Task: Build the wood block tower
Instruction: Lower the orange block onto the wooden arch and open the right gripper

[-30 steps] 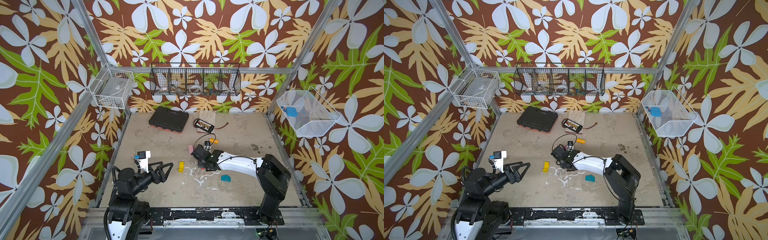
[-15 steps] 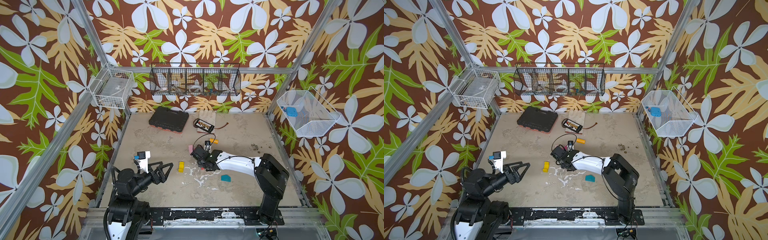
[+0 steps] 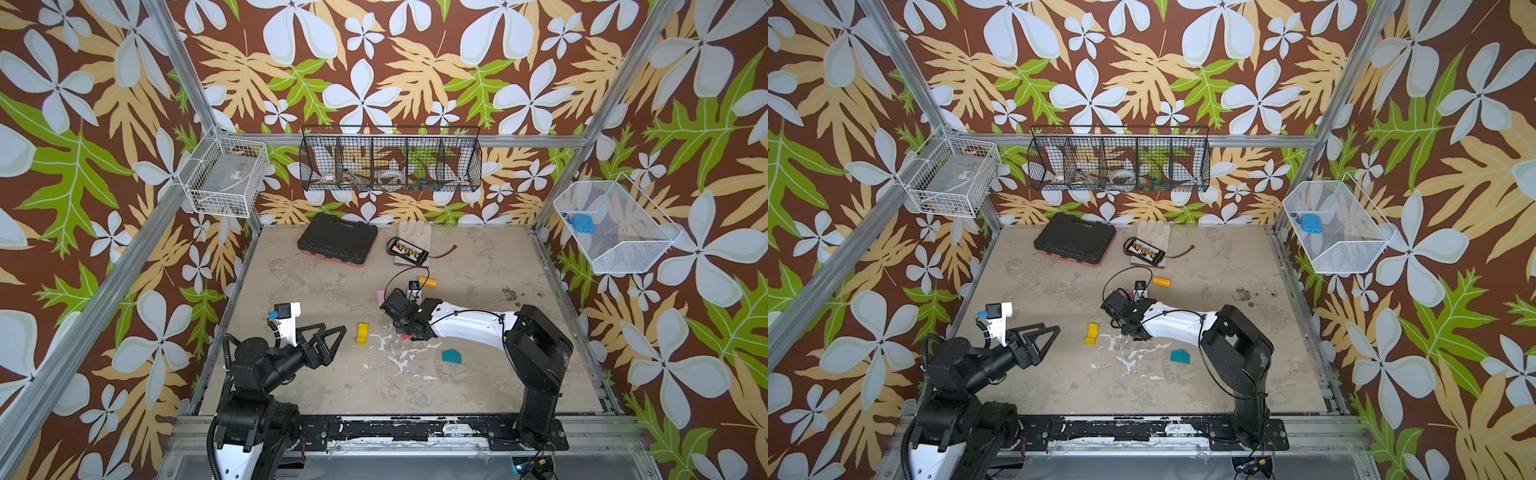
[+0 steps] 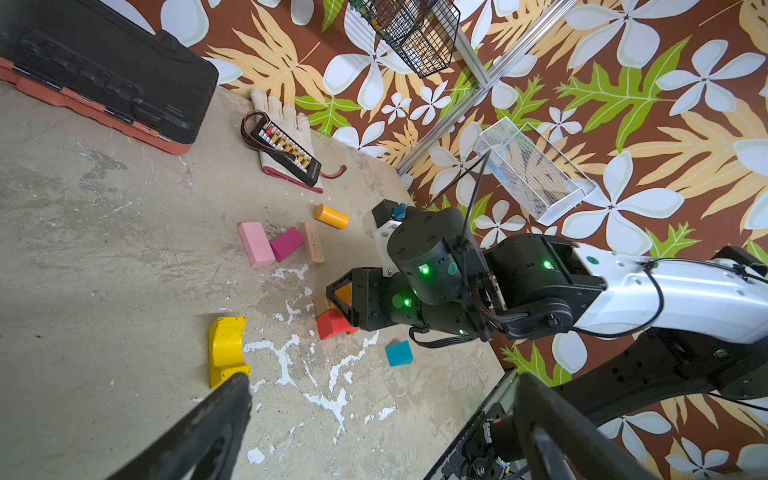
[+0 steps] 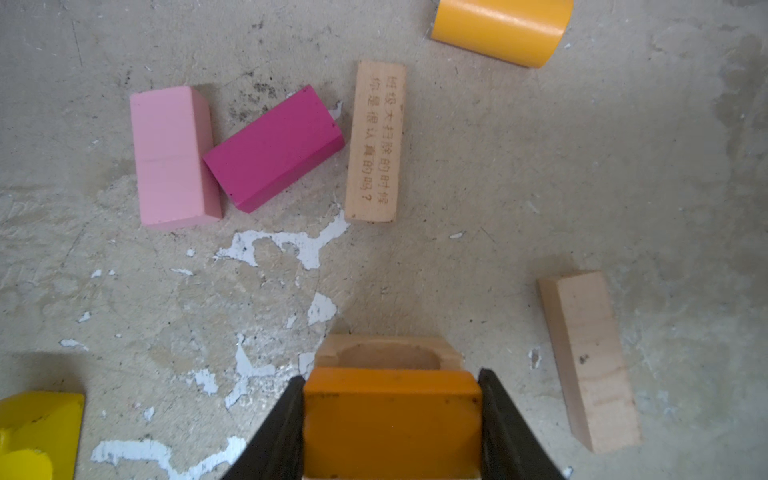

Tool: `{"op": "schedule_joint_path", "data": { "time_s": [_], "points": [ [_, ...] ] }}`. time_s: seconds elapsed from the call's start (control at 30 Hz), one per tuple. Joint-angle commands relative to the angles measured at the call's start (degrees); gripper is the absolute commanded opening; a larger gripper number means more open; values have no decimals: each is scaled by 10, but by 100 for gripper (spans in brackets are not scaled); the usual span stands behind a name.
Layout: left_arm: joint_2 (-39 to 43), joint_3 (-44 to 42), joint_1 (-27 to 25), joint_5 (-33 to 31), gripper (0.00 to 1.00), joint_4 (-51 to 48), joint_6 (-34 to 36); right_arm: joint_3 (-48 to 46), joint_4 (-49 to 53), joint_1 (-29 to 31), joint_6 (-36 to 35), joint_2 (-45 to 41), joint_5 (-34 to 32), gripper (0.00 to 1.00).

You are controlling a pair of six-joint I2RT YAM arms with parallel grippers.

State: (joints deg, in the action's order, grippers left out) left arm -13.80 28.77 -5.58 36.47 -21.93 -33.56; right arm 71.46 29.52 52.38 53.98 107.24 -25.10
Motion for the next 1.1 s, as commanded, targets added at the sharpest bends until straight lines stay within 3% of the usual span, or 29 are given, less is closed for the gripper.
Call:
{"op": "schedule_joint_path", "data": {
  "time_s": [0.0,1.07],
  "points": [
    [1,-1,-1,3,100,13,-2,2,1,-1,2,3,-6,43],
    [2,-2,-1,3,100,13,-3,1,8,-5,14,-9,-9,68]
  ]
}}
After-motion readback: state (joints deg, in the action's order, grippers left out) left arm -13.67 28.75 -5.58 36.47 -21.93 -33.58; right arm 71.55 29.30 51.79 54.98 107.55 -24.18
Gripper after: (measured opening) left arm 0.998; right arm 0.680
